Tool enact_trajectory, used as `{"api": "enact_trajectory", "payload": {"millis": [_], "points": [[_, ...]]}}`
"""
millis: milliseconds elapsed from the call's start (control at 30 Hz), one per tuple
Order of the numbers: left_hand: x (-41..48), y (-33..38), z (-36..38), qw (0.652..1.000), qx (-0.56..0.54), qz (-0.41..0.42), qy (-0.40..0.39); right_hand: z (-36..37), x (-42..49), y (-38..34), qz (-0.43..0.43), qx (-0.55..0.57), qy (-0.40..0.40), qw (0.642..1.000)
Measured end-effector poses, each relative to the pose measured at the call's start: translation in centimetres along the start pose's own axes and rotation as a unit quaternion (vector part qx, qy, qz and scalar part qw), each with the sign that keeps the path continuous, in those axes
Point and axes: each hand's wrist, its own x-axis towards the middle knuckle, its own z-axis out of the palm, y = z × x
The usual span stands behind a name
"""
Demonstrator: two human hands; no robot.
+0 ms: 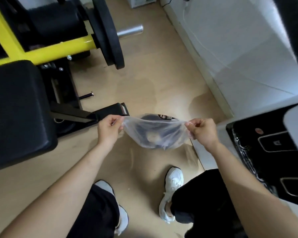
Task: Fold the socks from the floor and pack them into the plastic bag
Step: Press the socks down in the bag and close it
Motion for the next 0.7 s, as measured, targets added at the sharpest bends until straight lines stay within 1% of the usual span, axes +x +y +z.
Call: {"api": "enact_trajectory", "payload": {"millis": [67,167,233,367,533,700], "points": [[-1.9,3.3,-0.8,1.000,0.001,-0.004,-0.004,-1.8,-2.0,-2.2,0.009,-0.007,0.008,1.000],[-5.1,8.8,-2.3,1.000,0.022,-0.005,-0.016,-4.8,-5.8,-6.5,-0.001,-0.024,0.014,1.000],[-7.4,13.0,-3.0,1.000,0.027,0.000,-0.014,-6.9,-8.3,-9.9,-0.014,-0.033,0.020,0.999],[-11.5,21.3,-4.2,0.999,0.043,0.013,-0.006,-10.8,-12.1,-16.2,-0.010,-0.024,0.019,0.999],[-15.0,30.8,-4.9,0.998,0.066,0.024,0.004,-15.0,-14.3,-24.2,-0.006,-0.029,0.027,0.999],[-15.9,38.7,-5.8,0.997,0.057,0.029,0.034,-19.2,-14.9,-32.0,-0.042,-0.042,0.040,0.997]]}}
